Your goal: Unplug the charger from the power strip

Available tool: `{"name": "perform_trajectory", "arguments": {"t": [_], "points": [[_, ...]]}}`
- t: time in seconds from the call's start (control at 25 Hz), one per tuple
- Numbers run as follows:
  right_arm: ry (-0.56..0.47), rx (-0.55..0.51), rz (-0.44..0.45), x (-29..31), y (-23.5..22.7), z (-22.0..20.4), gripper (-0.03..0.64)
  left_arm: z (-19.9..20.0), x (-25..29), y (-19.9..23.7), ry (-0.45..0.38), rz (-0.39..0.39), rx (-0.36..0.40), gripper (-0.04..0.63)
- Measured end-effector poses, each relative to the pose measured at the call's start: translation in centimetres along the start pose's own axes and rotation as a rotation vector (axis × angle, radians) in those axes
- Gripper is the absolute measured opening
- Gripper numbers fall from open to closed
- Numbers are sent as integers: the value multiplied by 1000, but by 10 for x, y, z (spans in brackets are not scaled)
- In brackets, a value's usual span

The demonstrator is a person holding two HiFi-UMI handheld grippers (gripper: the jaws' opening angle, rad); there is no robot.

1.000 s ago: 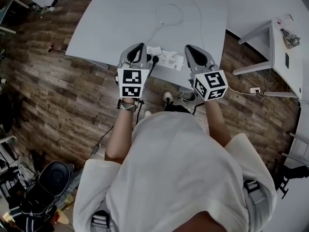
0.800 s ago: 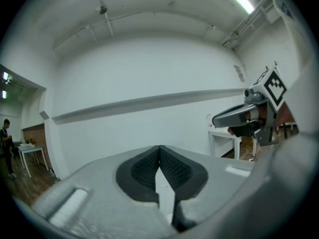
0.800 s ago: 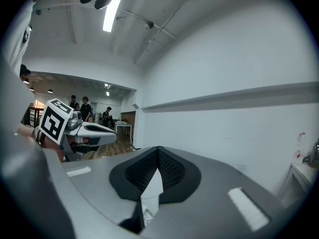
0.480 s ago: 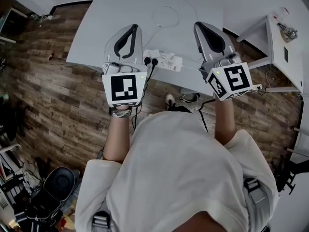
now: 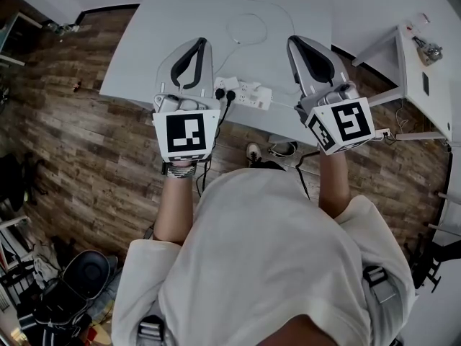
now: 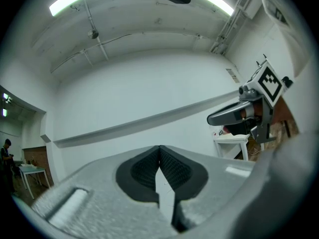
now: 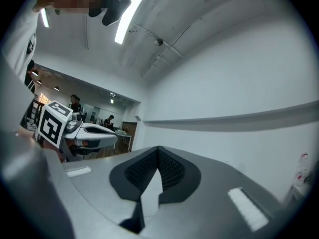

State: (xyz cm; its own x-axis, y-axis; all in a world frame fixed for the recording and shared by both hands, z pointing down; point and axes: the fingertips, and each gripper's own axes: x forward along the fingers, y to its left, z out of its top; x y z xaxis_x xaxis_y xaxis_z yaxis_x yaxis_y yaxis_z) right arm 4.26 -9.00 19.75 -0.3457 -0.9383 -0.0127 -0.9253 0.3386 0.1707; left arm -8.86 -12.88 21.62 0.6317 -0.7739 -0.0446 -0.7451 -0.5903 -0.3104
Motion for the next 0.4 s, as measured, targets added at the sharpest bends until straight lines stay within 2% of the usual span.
{"name": "perform_trajectory", "arguments": {"t": [0.4], "points": [[6,17,0,-3,2,-5,2,-3,-4,-2,20,0,-9,5]]}}
